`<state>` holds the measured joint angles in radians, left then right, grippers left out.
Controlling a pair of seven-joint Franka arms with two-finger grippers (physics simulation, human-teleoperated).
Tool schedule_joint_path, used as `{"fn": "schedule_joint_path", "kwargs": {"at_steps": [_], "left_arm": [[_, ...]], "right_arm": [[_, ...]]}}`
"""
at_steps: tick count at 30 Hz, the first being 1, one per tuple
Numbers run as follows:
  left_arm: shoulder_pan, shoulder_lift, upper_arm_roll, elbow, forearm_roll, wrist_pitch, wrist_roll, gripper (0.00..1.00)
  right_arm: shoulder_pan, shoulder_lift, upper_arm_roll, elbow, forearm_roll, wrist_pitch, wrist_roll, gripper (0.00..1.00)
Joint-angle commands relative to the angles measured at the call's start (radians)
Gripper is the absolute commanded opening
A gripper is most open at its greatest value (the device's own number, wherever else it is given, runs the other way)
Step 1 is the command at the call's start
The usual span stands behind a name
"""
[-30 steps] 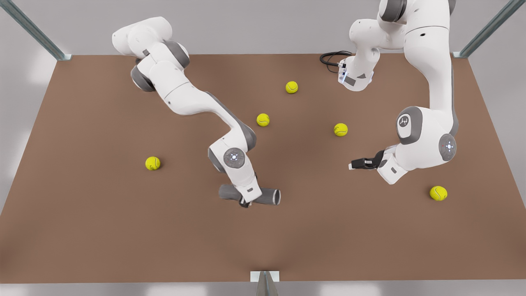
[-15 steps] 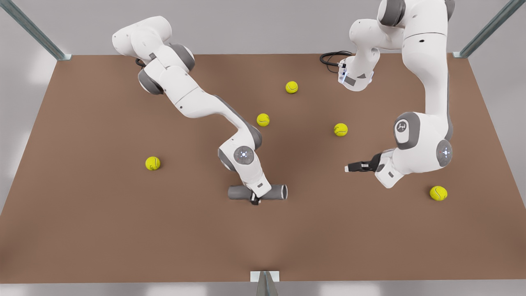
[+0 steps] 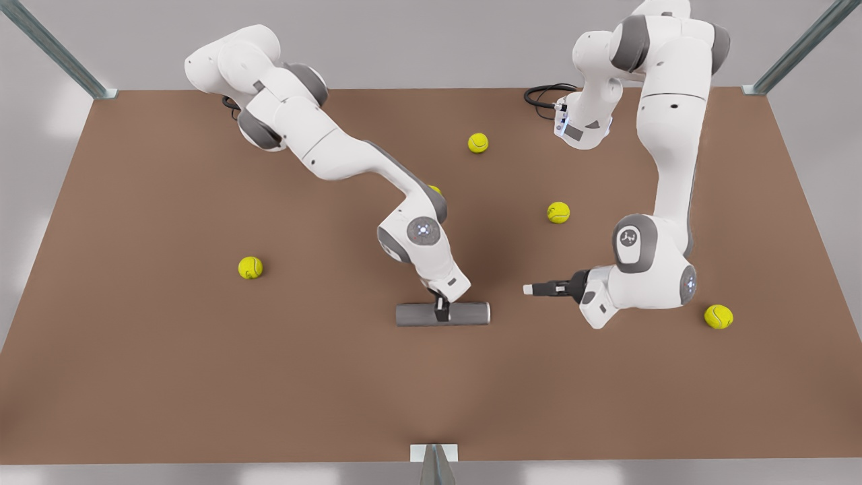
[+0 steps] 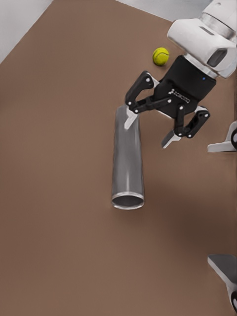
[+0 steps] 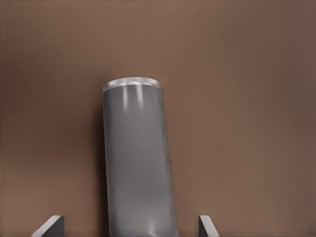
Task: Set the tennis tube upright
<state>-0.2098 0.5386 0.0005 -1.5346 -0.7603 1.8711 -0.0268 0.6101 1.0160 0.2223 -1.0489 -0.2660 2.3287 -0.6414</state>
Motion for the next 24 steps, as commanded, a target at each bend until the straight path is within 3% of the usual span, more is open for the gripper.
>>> {"fn": "schedule_joint_path", "kwargs": {"at_steps": [1,4,9,10,12,13,16,17,19,20,24], "left_arm": [[0.0,0.053,-0.016,0.053,-0.051,0.02,0.037,1.0],[0.015,0.173,-0.017,0.136,-0.119,0.017,0.258,1.0],[0.023,0.27,-0.016,0.197,-0.178,0.037,0.37,1.0],[0.023,0.288,-0.017,0.2,-0.18,0.072,0.383,1.0],[0.017,0.325,-0.019,0.225,-0.22,0.109,0.401,1.0],[0.017,0.333,-0.042,0.231,-0.225,0.129,0.401,1.0],[0.01,0.323,-0.05,0.212,-0.249,0.143,0.403,1.0],[0.006,0.307,-0.059,0.182,-0.251,0.143,0.406,1.0],[0.006,0.27,-0.088,0.096,-0.252,0.204,0.426,1.0],[0.006,0.27,-0.088,0.082,-0.267,0.209,0.444,1.0],[0.006,0.253,-0.088,0.034,-0.338,0.22,0.482,1.0]], "right_arm": [[-0.009,-0.017,0.0,0.0,0.005,-0.034,0.011,1.0],[-0.196,-0.142,0.057,-0.005,0.056,-0.227,-0.13,1.0],[-0.561,-0.344,0.054,0.064,0.117,-0.736,-0.327,1.0],[-0.59,-0.356,0.048,0.095,0.122,-0.772,-0.285,1.0],[-0.708,-0.43,0.046,0.089,0.153,-0.878,0.113,1.0],[-0.734,-0.45,0.029,0.073,0.157,-0.891,0.287,1.0],[-0.776,-0.49,-0.021,0.061,0.156,-0.917,0.428,1.0],[-0.793,-0.525,-0.023,-0.023,0.16,-0.898,0.577,1.0],[-0.88,-0.773,-0.023,-0.488,0.26,-0.576,0.591,1.0],[-0.883,-0.81,-0.023,-0.583,0.264,-0.505,0.592,1.0],[-0.872,-0.809,-0.021,-0.605,0.264,-0.474,0.594,1.0]]}}
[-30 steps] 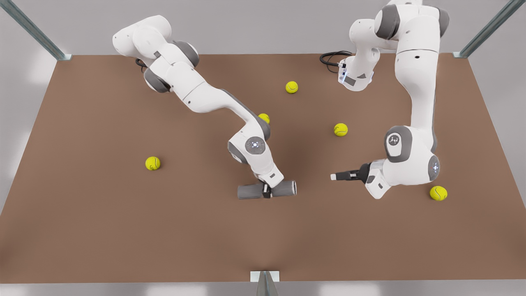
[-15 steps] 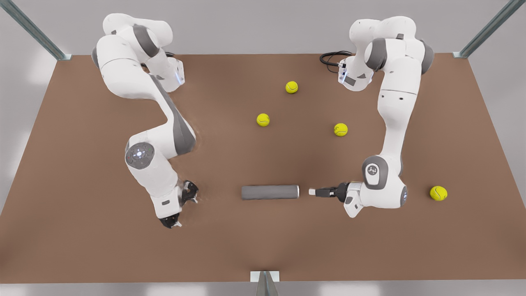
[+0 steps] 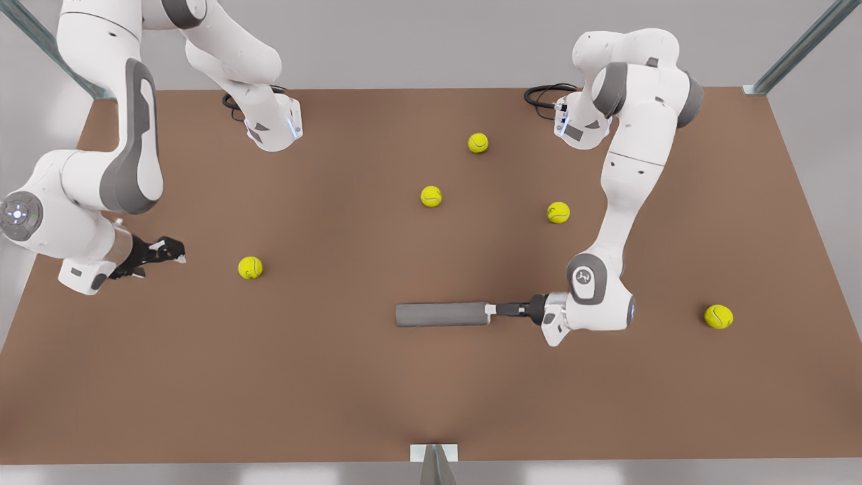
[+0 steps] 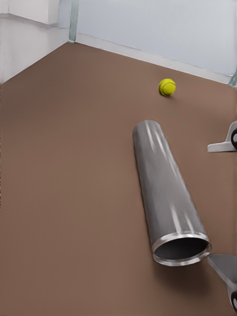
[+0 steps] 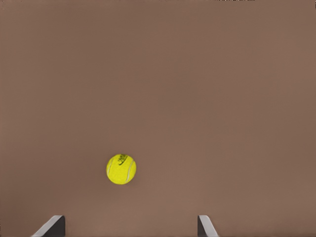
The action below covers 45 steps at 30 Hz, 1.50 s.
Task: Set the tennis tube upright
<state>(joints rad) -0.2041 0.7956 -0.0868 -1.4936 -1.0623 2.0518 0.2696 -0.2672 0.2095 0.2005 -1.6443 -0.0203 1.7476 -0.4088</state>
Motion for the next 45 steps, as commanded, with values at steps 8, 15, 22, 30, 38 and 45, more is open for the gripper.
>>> {"fn": "schedule_joint_path", "kwargs": {"at_steps": [8,15,22,30,38,45], "left_arm": [[-0.003,0.04,-0.014,-0.007,-0.084,0.093,0.296,1.0],[-0.003,0.074,-0.016,-0.01,-0.153,0.108,0.359,1.0],[-0.021,0.083,-0.03,-0.01,-0.222,0.11,0.365,1.0],[-0.05,0.103,-0.03,-0.01,-0.33,0.106,0.384,1.0],[-0.034,0.073,-0.031,-0.01,-0.409,0.036,0.346,1.0],[-0.034,0.063,-0.03,-0.01,-0.409,0.044,0.324,0.33]], "right_arm": [[0.002,-0.01,0.0,-0.005,0.014,0.053,0.393,1.0],[0.005,-0.01,0.007,0.008,0.011,0.03,0.475,1.0],[0.005,-0.006,0.007,0.009,0.016,0.033,0.473,1.0],[-0.001,-0.001,0.007,0.011,0.017,0.041,0.472,1.0],[0.005,0.004,0.007,0.021,0.02,0.046,0.47,1.0],[0.005,0.011,0.007,0.034,0.022,0.046,0.466,1.0]]}}
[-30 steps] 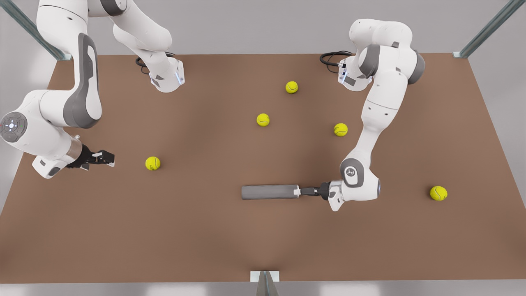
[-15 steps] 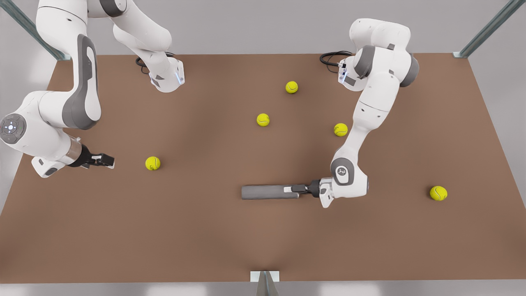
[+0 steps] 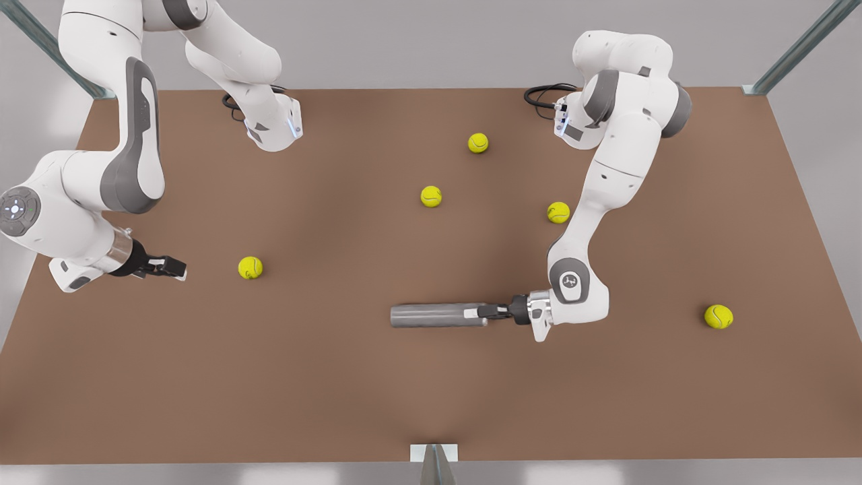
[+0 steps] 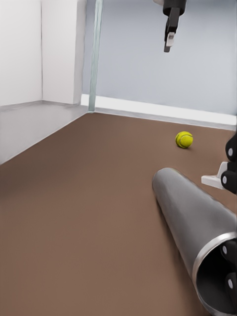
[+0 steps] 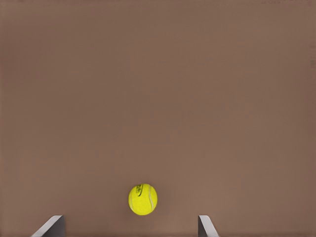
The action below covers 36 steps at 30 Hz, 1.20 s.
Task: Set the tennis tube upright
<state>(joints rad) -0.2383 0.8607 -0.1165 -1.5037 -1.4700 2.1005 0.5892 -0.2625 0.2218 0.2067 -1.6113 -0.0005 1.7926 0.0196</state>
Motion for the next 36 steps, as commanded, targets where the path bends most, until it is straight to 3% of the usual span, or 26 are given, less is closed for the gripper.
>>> {"fn": "schedule_joint_path", "kwargs": {"at_steps": [1,6,13,18,27,32,36], "left_arm": [[-0.001,-0.002,0.0,0.0,-0.001,0.0,0.004,0.23],[-0.001,-0.018,0.0,-0.015,-0.004,0.004,-0.014,0.21],[0.002,-0.235,0.015,-0.202,0.014,-0.045,-0.157,0.21],[0.002,-0.397,0.141,-0.217,0.407,-0.128,-0.377,0.21],[-0.01,-0.58,0.138,-0.185,0.991,-0.155,-0.626,0.21],[-0.013,-0.571,0.135,-0.161,1.34,-0.134,-0.68,0.21],[-0.042,-0.522,0.133,-0.147,1.459,-0.132,-0.732,0.21]], "right_arm": [[0.0,-0.001,0.0,0.001,0.004,0.002,0.037,1.0],[-0.001,-0.001,0.0,-0.001,0.004,0.002,0.037,1.0],[-0.006,0.001,0.0,-0.001,0.004,0.002,0.037,1.0],[-0.007,0.001,0.0,0.001,0.005,0.002,0.037,1.0],[-0.007,0.001,-0.001,-0.004,0.005,-0.002,0.029,1.0],[-0.009,0.001,-0.001,-0.005,0.005,-0.01,0.029,1.0],[-0.012,-0.001,-0.004,-0.01,0.005,-0.015,0.028,1.0]]}}
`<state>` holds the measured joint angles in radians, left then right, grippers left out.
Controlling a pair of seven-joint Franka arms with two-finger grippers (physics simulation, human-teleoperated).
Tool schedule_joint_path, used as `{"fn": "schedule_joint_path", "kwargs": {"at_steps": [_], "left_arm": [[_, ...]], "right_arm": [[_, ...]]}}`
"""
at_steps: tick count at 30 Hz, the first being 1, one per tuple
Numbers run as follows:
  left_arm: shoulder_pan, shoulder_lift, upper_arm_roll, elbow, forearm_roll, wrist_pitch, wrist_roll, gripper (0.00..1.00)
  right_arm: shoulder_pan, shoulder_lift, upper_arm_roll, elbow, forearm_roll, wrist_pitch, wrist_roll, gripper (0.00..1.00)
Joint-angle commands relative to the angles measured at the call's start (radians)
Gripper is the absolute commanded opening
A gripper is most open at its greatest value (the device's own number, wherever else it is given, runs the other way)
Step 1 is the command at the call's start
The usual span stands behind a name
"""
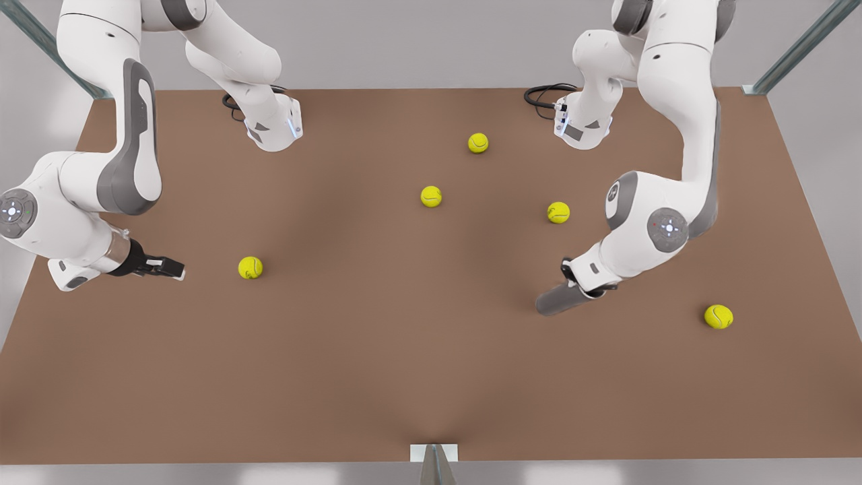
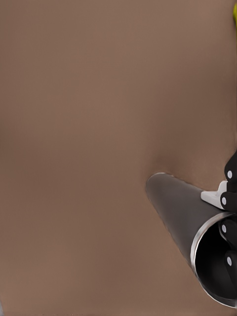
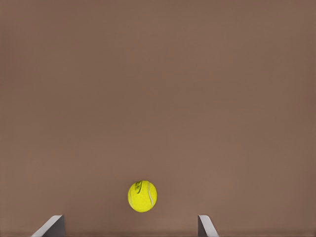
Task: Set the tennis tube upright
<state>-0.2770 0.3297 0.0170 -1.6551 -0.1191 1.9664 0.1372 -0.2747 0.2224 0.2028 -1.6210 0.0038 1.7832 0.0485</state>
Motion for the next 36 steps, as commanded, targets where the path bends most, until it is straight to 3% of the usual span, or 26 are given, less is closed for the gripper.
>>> {"fn": "schedule_joint_path", "kwargs": {"at_steps": [1,13,14,15,16,17,24,26,29,30,32,36], "left_arm": [[-0.004,0.014,0.0,0.006,0.111,0.005,-0.28,0.21],[-0.004,0.054,-0.003,0.02,0.098,0.02,-0.284,0.21],[-0.004,0.055,-0.003,0.02,0.098,0.02,-0.283,0.25],[-0.004,0.055,-0.003,0.02,0.099,0.02,-0.281,0.4],[-0.004,0.06,-0.003,0.021,0.099,0.02,-0.281,0.77],[-0.004,0.058,-0.003,0.021,0.101,0.02,-0.281,1.0],[-0.005,0.028,-0.006,0.034,0.101,-0.027,-0.278,1.0],[-0.005,-0.06,-0.012,0.038,0.101,-0.175,-0.268,1.0],[-0.005,-0.153,-0.011,0.225,0.105,-0.529,-0.223,1.0],[-0.004,-0.196,-0.006,0.213,0.107,-0.56,-0.208,1.0],[0.009,-0.423,0.014,-0.086,0.111,-0.371,-0.183,1.0],[0.009,-0.422,0.018,-0.078,0.125,-0.399,-0.188,1.0]], "right_arm": [[-0.001,0.0,0.0,0.0,0.001,-0.005,-0.002,1.0],[-0.006,0.0,-0.002,-0.002,0.001,-0.005,-0.024,1.0],[-0.008,0.0,-0.002,-0.002,0.001,-0.005,-0.024,1.0],[-0.008,0.0,-0.002,-0.002,0.001,-0.005,-0.024,1.0],[-0.008,0.0,-0.002,0.0,0.001,-0.005,-0.024,1.0],[-0.008,0.0,-0.002,0.0,0.001,-0.004,-0.024,1.0],[-0.014,0.009,-0.002,0.004,0.001,-0.002,-0.027,1.0],[-0.014,0.009,-0.002,0.006,0.002,-0.001,-0.027,1.0],[-0.012,0.009,-0.002,0.004,0.002,0.004,-0.027,1.0],[-0.014,0.009,-0.002,0.003,0.002,-0.001,-0.027,1.0],[-0.012,0.009,0.0,0.003,0.002,-0.002,-0.027,1.0],[-0.014,0.012,0.0,0.006,0.002,-0.001,-0.033,1.0]]}}
